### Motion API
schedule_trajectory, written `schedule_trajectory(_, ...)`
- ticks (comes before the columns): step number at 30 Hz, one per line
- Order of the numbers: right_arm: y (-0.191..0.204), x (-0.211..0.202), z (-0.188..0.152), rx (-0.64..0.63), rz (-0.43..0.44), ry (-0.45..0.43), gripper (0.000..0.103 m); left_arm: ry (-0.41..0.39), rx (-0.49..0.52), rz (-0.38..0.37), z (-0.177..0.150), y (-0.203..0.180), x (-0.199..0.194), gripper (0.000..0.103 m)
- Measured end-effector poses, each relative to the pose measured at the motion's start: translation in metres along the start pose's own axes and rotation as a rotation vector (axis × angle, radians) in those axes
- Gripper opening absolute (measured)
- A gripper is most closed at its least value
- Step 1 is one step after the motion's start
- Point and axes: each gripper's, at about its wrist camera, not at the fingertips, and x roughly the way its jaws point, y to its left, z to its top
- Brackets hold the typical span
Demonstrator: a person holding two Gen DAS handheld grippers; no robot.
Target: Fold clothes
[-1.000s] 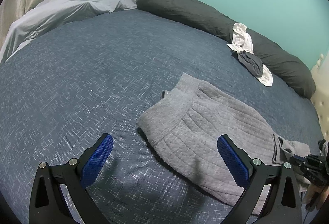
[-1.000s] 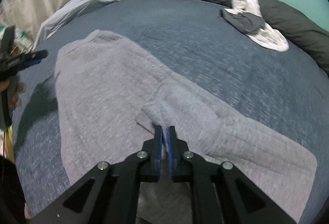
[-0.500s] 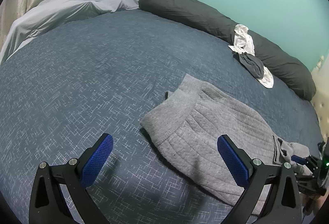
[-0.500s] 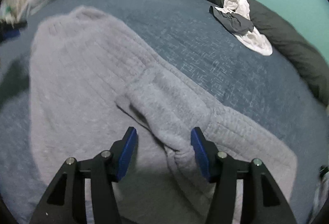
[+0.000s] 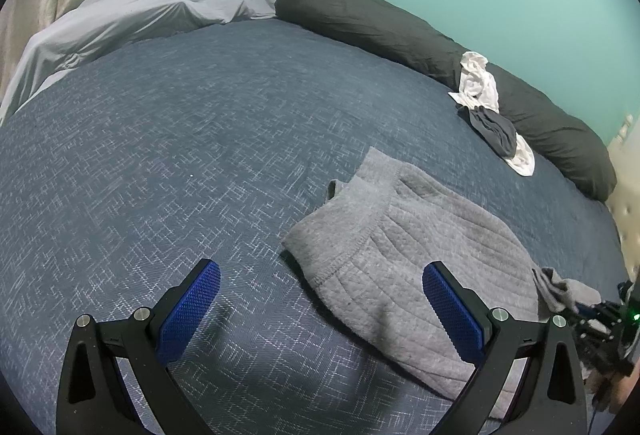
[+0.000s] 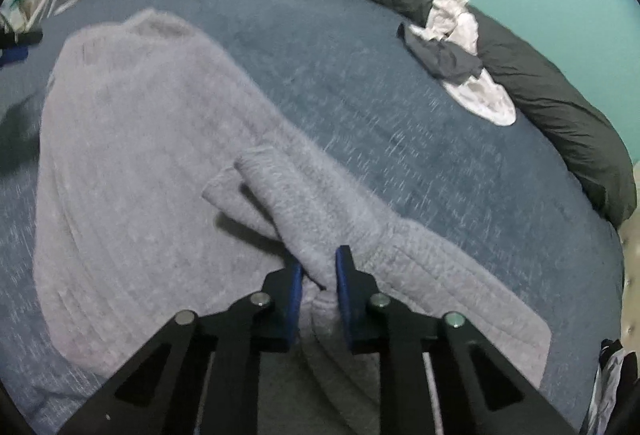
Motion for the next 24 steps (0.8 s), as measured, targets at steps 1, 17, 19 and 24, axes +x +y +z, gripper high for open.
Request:
schedule_trajectory(1,-0.003,-0.005,0.003,0.012,0.003,-0.016,0.014,-0.001,-0.003,0.001,0.000,0.001,0.000,0.103)
schedule_trajectory(17,0.013,-0.072,0.113,0.178,0.158,-0.244,0.013,-0.012,-0.060,0.014,0.005,0.023,-0.005,0.103)
schedule_trajectory(19,0.031,-0.070,0.132,0.170,0.186,-0.262,0.013,-0.013,-0.065,0.017,0.005,0.026,-0.006,0.103)
schedule_trajectory(24,0.096,-0.043,0.166,0.122,0.265,-0.226,0.013,-0.017,-0.092,0.020,0.007,0.038,-0.008,0.103)
